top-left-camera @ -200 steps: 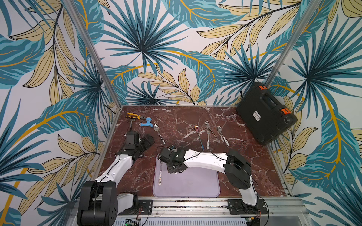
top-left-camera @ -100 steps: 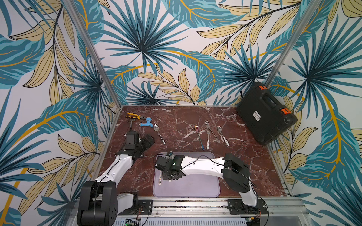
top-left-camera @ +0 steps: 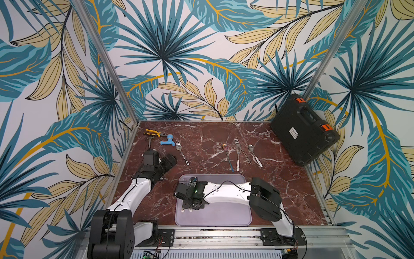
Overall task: Set the spoon and fork side by side
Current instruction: Place the spoon on the tray.
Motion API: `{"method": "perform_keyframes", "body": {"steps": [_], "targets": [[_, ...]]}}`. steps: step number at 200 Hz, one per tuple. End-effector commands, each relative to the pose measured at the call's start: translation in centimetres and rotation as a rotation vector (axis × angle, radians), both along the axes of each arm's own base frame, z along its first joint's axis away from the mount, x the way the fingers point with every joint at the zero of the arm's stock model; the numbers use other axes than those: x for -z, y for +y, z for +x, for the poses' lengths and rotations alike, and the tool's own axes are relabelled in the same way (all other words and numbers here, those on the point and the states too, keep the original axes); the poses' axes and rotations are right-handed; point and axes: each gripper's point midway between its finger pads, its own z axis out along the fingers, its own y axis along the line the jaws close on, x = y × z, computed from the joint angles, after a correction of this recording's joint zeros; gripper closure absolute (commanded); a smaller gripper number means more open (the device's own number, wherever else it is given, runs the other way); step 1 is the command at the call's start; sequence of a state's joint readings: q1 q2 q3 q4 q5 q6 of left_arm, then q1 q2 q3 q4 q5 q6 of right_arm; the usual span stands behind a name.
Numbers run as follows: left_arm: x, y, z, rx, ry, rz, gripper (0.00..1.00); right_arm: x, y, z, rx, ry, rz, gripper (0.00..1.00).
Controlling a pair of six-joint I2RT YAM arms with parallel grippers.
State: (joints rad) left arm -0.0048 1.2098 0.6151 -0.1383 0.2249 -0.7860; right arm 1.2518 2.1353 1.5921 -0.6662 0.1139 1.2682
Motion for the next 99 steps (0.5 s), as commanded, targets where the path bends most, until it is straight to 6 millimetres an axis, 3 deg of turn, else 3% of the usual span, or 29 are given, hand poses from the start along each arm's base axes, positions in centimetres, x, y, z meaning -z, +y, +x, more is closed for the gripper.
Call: {"method": "perform_keyframes", "body": {"steps": [1,65,99], "targets": [[-0.56,0.30,-0.02,-0.008,-0.024,0.000,0.00,1.25,0.45,-0.51,0.011,0.026,-0.013,1.00],[-0.51,0.34,-0.01,-0.010,-0.023,0.003,0.00,1.56,0.74,-0.60,0.002,0.037,-0.019,1.00],[-0.51,0.37,0.00,-0.010,-0.023,0.003,0.00,1.39,0.36,-0.62,0.014,0.031,-0.022,0.88]]}}
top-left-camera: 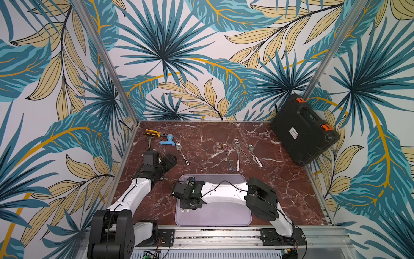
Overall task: Set the spoon and fork side by side
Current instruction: Place the spoon on the tray.
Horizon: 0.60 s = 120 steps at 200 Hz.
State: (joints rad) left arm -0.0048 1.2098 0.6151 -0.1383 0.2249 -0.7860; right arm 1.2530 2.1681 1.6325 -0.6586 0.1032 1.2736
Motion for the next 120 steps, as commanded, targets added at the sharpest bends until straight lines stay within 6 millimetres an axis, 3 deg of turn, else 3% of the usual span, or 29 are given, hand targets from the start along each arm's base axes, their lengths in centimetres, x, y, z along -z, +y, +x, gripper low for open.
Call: {"method": "perform_keyframes", "body": {"steps": [1,52,83,120], "targets": [[-0.5,0.4,0.0,-0.011,-0.021,0.004,0.00,1.2,-0.8,-0.8,0.012,0.025,-0.040,0.87],[-0.5,0.4,0.0,-0.012,-0.021,0.003,0.00,0.5,-1.5,-0.2,0.040,-0.010,-0.034,0.54],[-0.5,0.4,0.0,-0.010,-0.024,0.006,0.00,-0.5,-1.9,0.5,0.036,-0.059,-0.041,0.50],[-0.6,0.4,-0.1,-0.012,-0.024,0.007,0.00,-3.4,-3.3,2.2,0.012,-0.164,-0.072,0.49]]}}
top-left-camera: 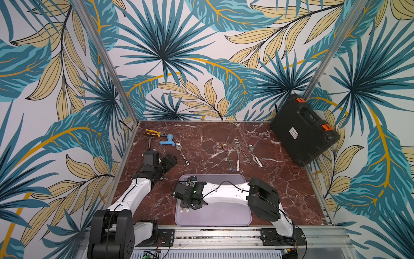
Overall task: Set the spoon and fork side by side
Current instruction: Place the spoon on the tray, then pick up the fork at the center of the board.
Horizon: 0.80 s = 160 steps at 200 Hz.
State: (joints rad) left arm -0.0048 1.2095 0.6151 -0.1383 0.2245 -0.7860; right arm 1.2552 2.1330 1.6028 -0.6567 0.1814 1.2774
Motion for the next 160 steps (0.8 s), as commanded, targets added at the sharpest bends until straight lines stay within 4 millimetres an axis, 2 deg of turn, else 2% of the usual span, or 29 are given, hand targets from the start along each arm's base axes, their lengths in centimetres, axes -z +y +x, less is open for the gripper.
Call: {"method": "perform_keyframes", "body": {"steps": [1,43,72,117,160], "targets": [[-0.6,0.4,-0.1,-0.011,-0.023,0.006,0.00,-2.5,-2.3,1.3,-0.013,-0.095,-0.060,0.49],[-0.6,0.4,-0.1,-0.012,-0.025,0.006,0.00,-6.4,-5.7,4.3,-0.037,-0.212,-0.138,0.49],[-0.7,0.5,0.0,-0.014,-0.028,0.009,0.00,-8.2,-8.5,6.6,-0.059,-0.257,-0.199,0.50],[-0.9,0.4,-0.1,-0.011,-0.034,0.011,0.00,-8.8,-13.3,10.5,-0.083,-0.250,-0.286,0.51],[-0.9,0.5,-0.1,-0.015,-0.037,0.016,0.00,-7.7,-17.5,14.4,-0.092,-0.203,-0.360,0.51]]}}
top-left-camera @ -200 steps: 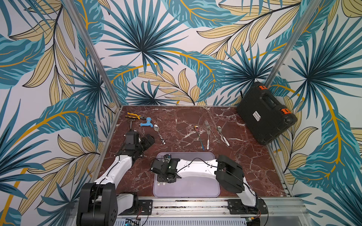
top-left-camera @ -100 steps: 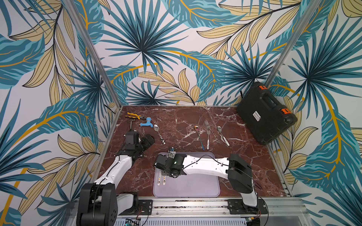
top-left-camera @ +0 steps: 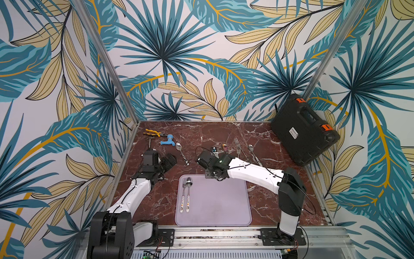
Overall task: Set the spoon and fork side by side
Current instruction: Pick up the fork at the center of the board.
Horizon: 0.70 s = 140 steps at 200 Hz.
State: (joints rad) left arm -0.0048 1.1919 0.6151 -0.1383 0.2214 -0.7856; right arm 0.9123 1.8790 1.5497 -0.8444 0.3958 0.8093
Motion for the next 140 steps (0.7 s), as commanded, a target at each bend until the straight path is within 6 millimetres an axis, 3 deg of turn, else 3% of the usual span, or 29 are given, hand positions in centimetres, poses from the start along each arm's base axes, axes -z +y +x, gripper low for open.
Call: {"method": "perform_keyframes", "body": {"steps": [1,78,140], "targets": [[-0.4,0.5,-0.1,-0.012,-0.020,0.012,0.00,1.2,-2.9,1.0,-0.051,0.048,-0.104,0.51],[-0.1,0.5,0.0,-0.013,-0.017,0.015,0.00,4.4,-8.0,7.3,-0.003,0.146,-0.135,0.51],[0.4,0.4,0.1,-0.007,-0.005,0.013,0.00,7.4,-12.8,9.8,0.137,0.224,-0.144,0.53]]}}
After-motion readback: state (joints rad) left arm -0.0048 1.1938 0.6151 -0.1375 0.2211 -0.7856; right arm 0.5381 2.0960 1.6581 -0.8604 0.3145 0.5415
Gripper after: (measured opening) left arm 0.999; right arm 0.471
